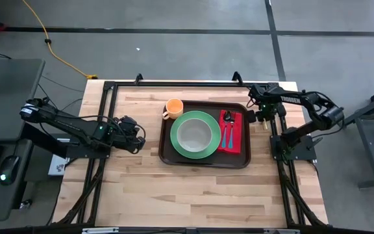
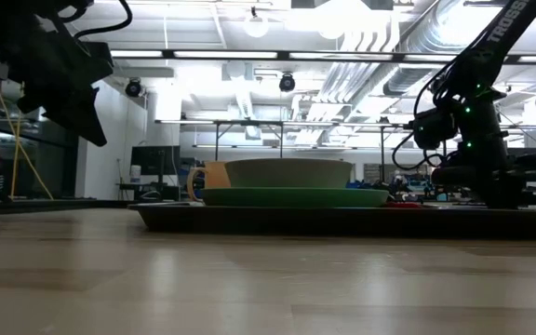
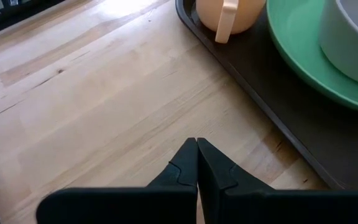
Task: Set up tray
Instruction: Put the yellow table knife on the red napkin to the right of the blue fork
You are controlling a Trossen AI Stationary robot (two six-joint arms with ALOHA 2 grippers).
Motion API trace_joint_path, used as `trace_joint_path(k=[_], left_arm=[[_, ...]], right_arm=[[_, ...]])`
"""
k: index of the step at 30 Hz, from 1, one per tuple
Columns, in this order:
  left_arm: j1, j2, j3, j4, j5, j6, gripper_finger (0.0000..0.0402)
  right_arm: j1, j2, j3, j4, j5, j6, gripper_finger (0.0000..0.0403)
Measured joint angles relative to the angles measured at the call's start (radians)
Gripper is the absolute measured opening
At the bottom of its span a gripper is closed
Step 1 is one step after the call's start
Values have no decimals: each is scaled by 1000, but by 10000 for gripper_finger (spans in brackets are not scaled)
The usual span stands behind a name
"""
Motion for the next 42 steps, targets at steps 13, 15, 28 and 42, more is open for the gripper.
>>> trace_joint_path(k=[13, 15, 28, 42], left_arm=[[0, 0, 0, 0, 0, 2, 31], [0, 0, 0, 0, 0, 5, 31], [0, 0, 0, 0, 1, 51, 31], [0, 0, 0, -1, 1, 83, 31]], right_arm=[[19, 0, 2, -22, -7, 63, 15], [19, -4, 2, -26, -17, 66, 15], [21, -205, -3, -77, -143, 213, 14], [246, -459, -2, -81, -285, 547, 12]])
